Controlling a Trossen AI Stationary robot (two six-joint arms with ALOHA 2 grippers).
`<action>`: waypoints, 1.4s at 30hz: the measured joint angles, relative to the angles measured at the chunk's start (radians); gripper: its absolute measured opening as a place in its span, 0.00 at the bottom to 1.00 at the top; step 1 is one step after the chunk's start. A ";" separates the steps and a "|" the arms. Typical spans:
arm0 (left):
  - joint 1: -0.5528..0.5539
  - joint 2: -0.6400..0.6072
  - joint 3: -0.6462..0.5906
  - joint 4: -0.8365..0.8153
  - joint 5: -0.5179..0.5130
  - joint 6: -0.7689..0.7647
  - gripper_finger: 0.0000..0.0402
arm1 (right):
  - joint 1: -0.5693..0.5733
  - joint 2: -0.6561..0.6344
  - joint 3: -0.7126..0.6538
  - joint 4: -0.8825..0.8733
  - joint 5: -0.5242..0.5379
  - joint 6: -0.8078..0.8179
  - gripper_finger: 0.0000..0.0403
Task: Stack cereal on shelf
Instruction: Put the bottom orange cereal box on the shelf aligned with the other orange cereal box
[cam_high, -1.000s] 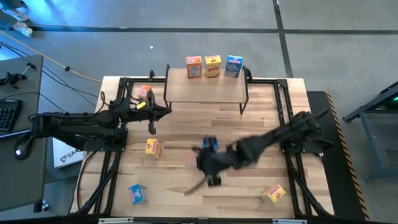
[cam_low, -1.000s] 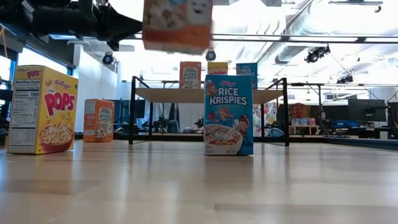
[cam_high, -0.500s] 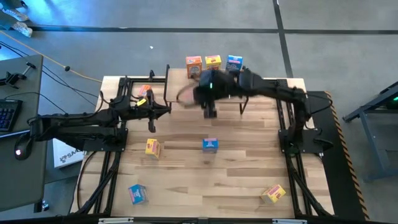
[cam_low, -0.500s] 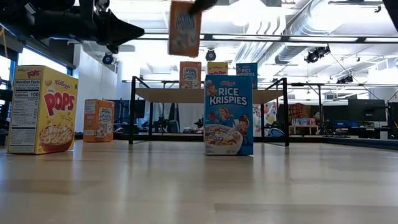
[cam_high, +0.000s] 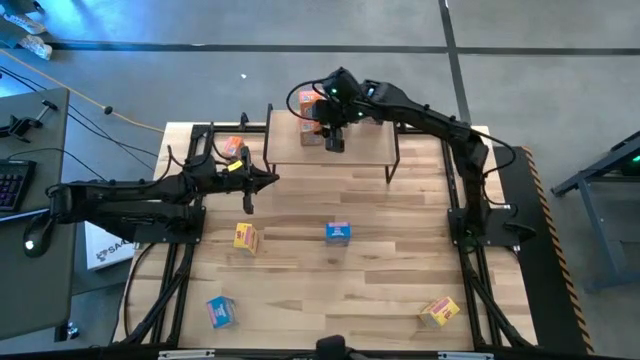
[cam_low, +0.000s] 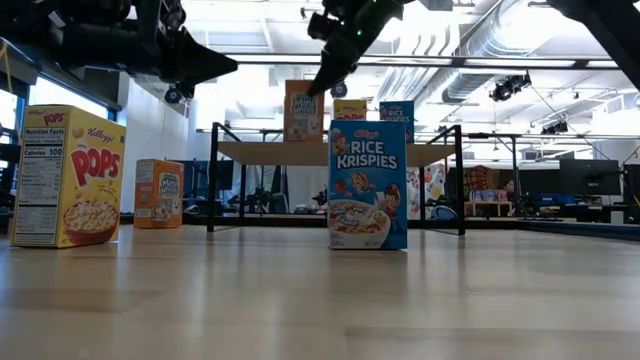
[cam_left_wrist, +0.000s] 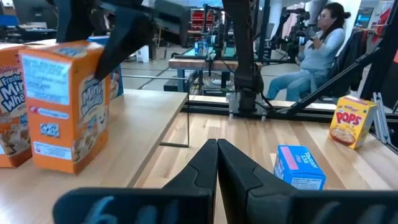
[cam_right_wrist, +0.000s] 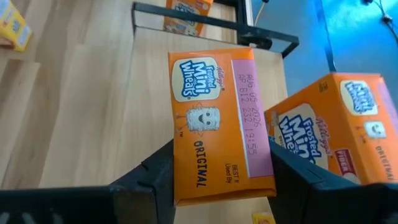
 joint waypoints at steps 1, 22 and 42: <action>0.000 0.001 0.000 0.001 0.000 0.000 0.01 | -0.001 0.005 0.000 0.001 0.000 0.000 0.43; -0.001 0.001 0.000 -0.002 0.002 -0.007 0.01 | 0.011 0.015 0.000 0.079 0.155 0.037 0.59; 0.069 0.002 0.000 -0.008 -0.023 -0.025 0.01 | 0.088 -0.022 0.177 -0.231 0.197 0.091 0.40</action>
